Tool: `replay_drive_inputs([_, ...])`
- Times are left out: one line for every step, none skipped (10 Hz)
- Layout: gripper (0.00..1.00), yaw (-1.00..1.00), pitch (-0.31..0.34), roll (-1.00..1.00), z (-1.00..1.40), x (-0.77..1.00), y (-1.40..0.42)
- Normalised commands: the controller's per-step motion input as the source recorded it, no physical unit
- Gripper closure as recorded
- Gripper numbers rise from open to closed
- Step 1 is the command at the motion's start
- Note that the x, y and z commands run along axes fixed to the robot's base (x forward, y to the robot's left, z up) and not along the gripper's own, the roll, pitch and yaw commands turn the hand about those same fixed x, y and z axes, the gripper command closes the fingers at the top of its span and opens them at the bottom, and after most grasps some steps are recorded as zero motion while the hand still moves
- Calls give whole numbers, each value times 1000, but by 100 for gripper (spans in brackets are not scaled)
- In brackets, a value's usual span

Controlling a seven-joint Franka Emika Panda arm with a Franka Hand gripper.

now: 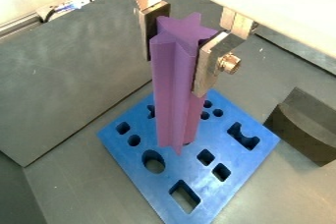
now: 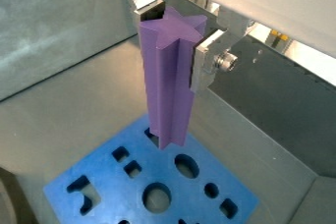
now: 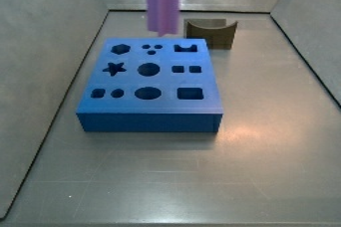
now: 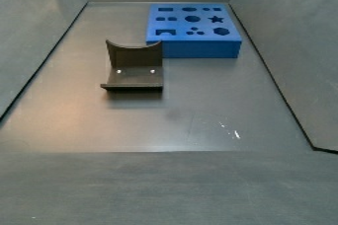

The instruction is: Insert the star object.

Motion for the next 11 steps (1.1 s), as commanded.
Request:
replay_drive_inputs([100,529,-171,96,-1000,-594,306])
replay_drive_inputs([100,406,-129,80,-1000,-774,277])
replay_drive_inputs([100,360,-44,0,-983,-823,329])
replay_drive_inputs([100,389,0,-46,-900,-774,320])
replay_drive_inputs([100,49,-144,0,-423,-1000,431])
replay_drive_inputs([100,0,-131,0,-229,-720,366])
replay_drive_inputs([100,0,-107,-21,-214,-471,263])
replay_drive_inputs([100,77,-80,-16,-123,-300,34])
replay_drive_inputs([100,309,-59,0,-89,-126,-34])
replay_drive_inputs([100,397,-40,0,-123,-3,-180])
replay_drive_inputs([100,357,-27,0,-131,0,-229])
